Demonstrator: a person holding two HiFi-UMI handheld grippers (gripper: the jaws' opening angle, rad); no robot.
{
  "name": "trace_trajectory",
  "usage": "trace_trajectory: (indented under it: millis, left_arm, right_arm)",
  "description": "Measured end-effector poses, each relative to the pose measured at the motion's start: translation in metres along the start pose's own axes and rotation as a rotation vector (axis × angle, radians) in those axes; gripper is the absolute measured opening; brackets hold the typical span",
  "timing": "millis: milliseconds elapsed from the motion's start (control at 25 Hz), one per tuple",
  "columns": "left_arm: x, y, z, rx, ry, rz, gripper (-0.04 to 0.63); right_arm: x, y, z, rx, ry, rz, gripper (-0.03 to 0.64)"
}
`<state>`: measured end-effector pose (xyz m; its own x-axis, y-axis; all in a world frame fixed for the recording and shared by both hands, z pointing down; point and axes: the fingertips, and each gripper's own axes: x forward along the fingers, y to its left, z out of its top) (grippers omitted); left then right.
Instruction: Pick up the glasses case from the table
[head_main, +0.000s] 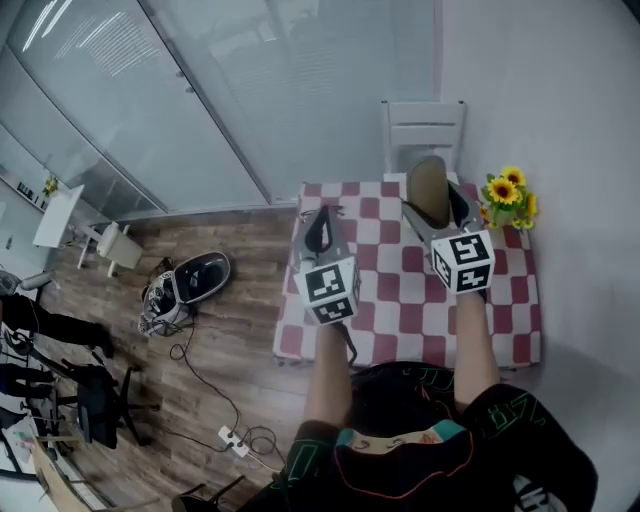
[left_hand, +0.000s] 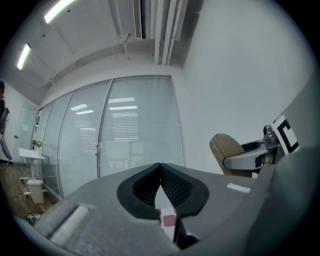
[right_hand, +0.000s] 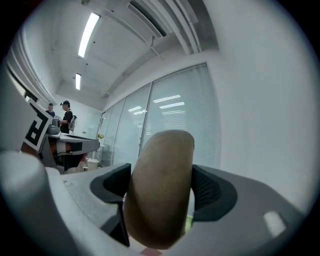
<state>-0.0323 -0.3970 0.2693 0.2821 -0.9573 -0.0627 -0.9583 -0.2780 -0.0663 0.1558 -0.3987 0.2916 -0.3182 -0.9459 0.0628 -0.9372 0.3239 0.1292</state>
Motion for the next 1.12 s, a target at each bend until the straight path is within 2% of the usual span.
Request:
trace_trajectory:
  millis: [200,400,800,1120]
  left_arm:
    - [0.010,-0.012,0.012,0.033,-0.020,-0.021,0.009]
    - [0.016,-0.027,0.013,0.044,-0.021,-0.049,0.009]
    - [0.018,-0.032,0.012,0.068,-0.008,-0.044,0.009]
    - [0.021,-0.042,0.005,0.051,0.013,-0.052,0.009]
  right_arm:
    - [-0.013,-0.019,0.023,-0.014,-0.097,-0.019,0.380]
    - [-0.017,-0.033,0.019,-0.007,-0.088,-0.042,0.380]
    - [-0.017,-0.043,0.016,0.005,-0.083,-0.048,0.380]
    - [-0.019,-0.047,0.015,-0.012,-0.081,-0.037,0.380]
